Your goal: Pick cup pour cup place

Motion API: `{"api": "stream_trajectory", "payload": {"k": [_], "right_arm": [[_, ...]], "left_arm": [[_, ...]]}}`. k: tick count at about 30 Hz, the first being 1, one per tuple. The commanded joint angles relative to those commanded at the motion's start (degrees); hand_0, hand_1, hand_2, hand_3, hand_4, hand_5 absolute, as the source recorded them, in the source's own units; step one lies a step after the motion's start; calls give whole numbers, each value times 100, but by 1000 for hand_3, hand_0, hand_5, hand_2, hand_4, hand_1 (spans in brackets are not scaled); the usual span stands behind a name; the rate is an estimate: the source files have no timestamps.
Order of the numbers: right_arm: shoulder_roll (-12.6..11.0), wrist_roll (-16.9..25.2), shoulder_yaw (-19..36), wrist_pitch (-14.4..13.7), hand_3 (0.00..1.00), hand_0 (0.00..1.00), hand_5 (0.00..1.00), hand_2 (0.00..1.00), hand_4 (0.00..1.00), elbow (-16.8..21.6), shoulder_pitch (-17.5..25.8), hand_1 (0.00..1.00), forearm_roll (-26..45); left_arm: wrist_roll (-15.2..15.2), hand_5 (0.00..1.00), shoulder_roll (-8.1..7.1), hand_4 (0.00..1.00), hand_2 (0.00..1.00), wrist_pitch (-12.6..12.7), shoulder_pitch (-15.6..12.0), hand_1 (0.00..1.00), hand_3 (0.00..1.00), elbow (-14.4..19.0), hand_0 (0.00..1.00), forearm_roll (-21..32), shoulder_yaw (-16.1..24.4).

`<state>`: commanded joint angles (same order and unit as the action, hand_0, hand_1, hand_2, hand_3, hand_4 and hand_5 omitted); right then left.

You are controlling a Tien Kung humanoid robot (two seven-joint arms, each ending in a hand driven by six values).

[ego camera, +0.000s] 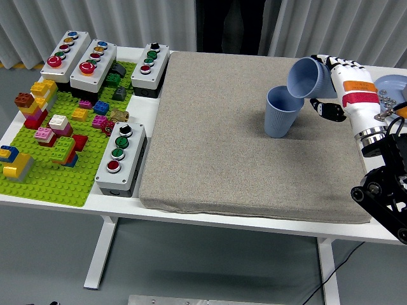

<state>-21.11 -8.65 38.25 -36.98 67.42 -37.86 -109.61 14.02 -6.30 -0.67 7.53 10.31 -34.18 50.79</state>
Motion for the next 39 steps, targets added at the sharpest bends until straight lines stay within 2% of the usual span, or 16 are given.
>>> {"api": "stream_trajectory", "payload": {"k": [39], "right_arm": [[-190,-151,-396,0,641,792,91,611,688,13,-231,711,-325]], "left_arm": [[-1,945,-6,517,845,1,12,802,752,0,764,-6,13]]}}
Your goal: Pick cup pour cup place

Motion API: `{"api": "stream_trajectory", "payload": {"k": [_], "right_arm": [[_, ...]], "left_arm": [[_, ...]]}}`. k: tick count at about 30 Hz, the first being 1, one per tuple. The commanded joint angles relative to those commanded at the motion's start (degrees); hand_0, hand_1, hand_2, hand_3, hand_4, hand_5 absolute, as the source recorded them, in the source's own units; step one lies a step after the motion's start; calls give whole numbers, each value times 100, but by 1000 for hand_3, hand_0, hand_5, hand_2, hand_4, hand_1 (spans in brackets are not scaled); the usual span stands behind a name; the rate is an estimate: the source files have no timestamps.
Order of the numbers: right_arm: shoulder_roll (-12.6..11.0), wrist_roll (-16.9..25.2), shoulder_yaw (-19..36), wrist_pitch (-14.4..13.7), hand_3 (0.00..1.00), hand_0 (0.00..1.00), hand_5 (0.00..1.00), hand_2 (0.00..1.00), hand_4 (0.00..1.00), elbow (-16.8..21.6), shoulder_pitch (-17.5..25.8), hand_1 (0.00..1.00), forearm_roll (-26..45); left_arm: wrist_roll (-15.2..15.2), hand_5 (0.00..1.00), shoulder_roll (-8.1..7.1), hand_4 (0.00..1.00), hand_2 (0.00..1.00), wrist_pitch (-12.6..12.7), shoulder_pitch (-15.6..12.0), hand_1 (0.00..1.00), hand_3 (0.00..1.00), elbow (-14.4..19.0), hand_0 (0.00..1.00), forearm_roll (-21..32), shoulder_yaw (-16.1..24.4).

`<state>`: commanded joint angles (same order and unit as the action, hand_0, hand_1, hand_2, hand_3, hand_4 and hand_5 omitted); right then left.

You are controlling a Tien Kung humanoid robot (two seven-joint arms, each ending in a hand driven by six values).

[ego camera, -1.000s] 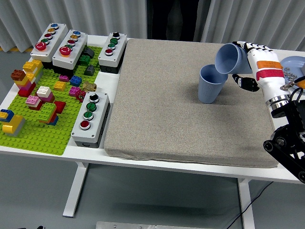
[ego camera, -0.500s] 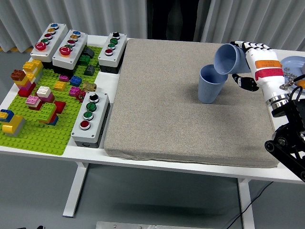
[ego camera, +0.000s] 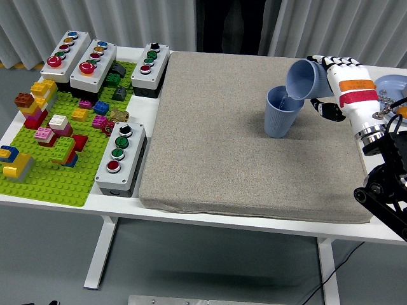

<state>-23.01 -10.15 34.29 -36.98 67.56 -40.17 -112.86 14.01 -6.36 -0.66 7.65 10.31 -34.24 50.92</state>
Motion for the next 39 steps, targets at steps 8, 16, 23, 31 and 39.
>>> {"api": "stream_trajectory", "payload": {"k": [8,16,23,31,39], "right_arm": [[-39,-16,-83,0,636,796,85,611,685,-17,-42,710,-26],[-71,-20,-175,0,629,796,87,611,682,-44,-86,711,-43],[-130,-5,-256,0,628,797,84,612,682,-83,-152,709,-31],[-159,-50,-282,0,628,797,84,611,680,-111,-184,710,-94],[-176,-107,-354,0,624,800,43,608,656,-131,-227,708,-164]], "left_arm": [[5,946,0,517,845,1,-8,802,752,0,763,-20,10],[5,945,-2,518,846,1,-20,802,752,0,766,-23,9],[-4,944,-3,518,846,3,1,802,752,0,766,-1,-3],[-6,946,-3,519,845,3,9,803,752,0,767,9,-12],[-7,945,-2,519,846,4,17,802,753,0,767,23,-21]]}}
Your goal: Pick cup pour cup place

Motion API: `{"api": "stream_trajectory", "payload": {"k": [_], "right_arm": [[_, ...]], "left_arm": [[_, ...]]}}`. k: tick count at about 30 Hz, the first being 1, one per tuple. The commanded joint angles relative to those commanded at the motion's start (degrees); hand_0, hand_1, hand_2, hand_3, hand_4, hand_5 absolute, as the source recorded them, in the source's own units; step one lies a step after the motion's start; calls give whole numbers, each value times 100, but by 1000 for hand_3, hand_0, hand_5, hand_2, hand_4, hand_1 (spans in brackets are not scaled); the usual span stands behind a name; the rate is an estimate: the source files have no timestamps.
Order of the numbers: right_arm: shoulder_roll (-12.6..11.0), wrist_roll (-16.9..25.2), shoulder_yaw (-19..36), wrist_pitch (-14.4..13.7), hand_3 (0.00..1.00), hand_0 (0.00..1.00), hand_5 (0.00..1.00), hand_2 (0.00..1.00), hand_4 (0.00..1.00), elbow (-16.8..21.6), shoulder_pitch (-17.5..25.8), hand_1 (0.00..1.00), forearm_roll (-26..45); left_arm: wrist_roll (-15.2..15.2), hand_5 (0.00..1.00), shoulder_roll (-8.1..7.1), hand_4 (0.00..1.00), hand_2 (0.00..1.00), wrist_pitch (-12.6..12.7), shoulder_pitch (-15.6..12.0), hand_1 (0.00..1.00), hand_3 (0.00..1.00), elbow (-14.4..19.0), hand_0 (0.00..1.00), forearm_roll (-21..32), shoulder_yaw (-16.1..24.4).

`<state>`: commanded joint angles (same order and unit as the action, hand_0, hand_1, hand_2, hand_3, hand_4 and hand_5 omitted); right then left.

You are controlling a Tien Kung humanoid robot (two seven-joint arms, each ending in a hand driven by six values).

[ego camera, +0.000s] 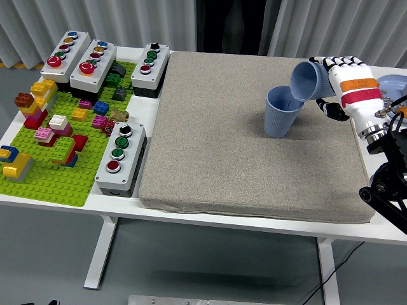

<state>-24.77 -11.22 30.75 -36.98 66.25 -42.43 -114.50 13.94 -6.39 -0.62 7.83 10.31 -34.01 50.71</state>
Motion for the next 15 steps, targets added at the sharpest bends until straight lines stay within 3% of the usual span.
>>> {"api": "stream_trajectory", "payload": {"k": [15], "right_arm": [[-36,-205,-194,0,621,803,42,608,657,43,-104,709,-255]], "left_arm": [[0,947,0,520,846,0,-1,802,753,0,768,1,7]]}}
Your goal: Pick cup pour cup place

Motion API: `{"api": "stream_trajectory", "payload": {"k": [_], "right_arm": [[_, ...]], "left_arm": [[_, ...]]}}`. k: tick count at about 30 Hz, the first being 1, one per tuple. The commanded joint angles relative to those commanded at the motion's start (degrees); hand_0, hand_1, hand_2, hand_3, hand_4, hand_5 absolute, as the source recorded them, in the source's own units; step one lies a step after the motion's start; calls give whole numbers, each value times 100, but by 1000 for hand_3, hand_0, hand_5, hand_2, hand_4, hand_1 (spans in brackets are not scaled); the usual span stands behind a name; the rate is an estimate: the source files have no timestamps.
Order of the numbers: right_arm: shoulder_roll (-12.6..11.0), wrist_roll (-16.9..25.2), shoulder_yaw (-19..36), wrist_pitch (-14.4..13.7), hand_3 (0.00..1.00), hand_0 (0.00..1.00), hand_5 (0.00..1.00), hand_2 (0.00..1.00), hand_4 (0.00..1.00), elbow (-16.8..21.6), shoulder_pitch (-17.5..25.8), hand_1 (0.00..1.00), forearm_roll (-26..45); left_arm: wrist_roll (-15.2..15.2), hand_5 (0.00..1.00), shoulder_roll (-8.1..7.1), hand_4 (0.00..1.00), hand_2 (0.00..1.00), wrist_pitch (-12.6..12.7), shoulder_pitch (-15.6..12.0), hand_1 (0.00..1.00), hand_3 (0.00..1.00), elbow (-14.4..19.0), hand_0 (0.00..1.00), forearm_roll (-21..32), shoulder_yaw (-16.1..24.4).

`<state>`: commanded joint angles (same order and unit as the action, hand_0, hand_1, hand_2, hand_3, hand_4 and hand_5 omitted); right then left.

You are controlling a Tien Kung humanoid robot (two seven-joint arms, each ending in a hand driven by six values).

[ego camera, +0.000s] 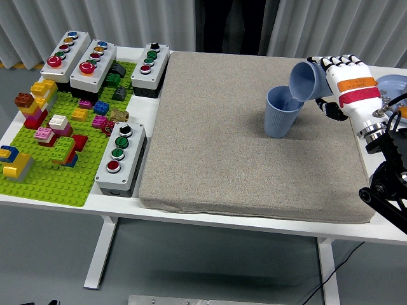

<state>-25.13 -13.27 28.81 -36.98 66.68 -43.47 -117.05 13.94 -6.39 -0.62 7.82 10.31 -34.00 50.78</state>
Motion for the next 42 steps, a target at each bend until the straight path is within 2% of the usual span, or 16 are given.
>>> {"api": "stream_trajectory", "payload": {"k": [9,42], "right_arm": [[-80,-68,-107,0,617,806,35,608,654,-8,-96,711,-86],[-97,-325,-230,0,613,823,11,612,644,7,-172,714,-408]], "left_arm": [[2,946,-2,521,845,2,-7,802,753,0,768,-1,0],[1,948,-5,521,846,4,-14,802,753,0,768,-6,10]]}}
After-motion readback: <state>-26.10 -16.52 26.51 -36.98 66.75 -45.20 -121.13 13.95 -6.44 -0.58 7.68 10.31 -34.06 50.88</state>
